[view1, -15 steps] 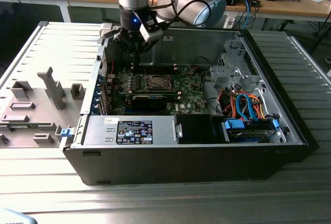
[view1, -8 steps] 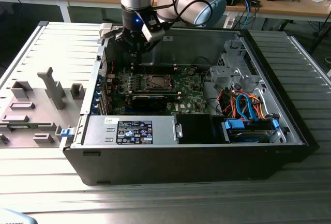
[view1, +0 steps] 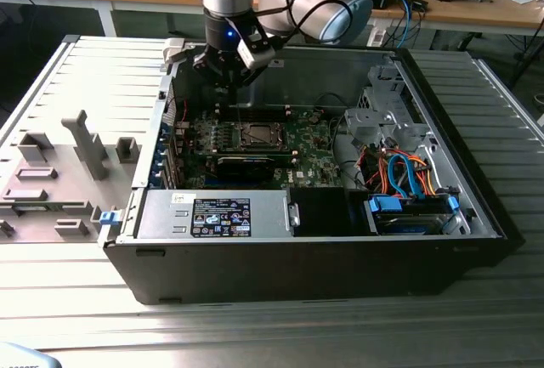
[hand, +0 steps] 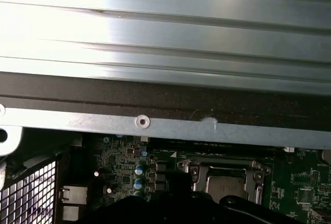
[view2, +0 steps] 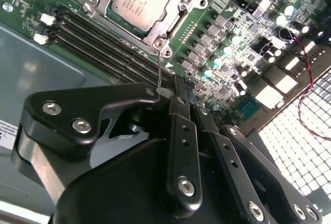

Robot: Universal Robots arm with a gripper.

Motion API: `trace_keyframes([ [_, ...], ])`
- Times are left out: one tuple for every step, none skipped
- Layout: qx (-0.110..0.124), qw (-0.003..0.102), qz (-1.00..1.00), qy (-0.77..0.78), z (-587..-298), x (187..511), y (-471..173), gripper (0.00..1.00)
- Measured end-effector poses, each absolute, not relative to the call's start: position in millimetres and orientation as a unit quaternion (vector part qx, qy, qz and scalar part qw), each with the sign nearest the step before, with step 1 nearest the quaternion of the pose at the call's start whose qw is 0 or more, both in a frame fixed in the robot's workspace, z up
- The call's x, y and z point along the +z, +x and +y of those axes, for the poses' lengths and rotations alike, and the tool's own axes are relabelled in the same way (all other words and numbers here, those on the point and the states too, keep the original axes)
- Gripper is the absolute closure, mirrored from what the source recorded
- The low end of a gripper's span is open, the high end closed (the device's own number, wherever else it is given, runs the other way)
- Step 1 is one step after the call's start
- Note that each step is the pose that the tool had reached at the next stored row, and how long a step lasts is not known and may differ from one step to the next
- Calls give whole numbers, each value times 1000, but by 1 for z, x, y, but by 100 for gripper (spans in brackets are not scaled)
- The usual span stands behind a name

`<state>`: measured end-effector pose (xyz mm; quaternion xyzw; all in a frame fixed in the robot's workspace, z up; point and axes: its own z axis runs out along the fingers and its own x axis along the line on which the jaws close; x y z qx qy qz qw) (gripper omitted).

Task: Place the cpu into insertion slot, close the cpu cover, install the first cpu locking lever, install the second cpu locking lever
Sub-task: 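Install the first cpu locking lever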

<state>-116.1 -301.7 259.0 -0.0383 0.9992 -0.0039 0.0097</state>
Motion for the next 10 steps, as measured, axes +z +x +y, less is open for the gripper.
trace_keyframes([
  [-4, 10, 999, -38, -302, 259, -115, 89],
  [-4, 10, 999, -38, -302, 259, -115, 89],
  [-4, 10, 999, -38, -302, 259, -114, 89],
  [-4, 10, 999, -38, -302, 259, -114, 89],
  [-4, 10, 999, -38, -302, 259, -113, 89],
  [-4, 10, 999, -38, -302, 259, -112, 89],
  [-4, 10, 999, -38, -302, 259, -111, 89],
  [-4, 10, 999, -38, -302, 259, -110, 89],
  [-4, 9, 999, -38, -302, 259, -110, 89],
  [-4, 9, 999, -38, -302, 259, -109, 89],
])
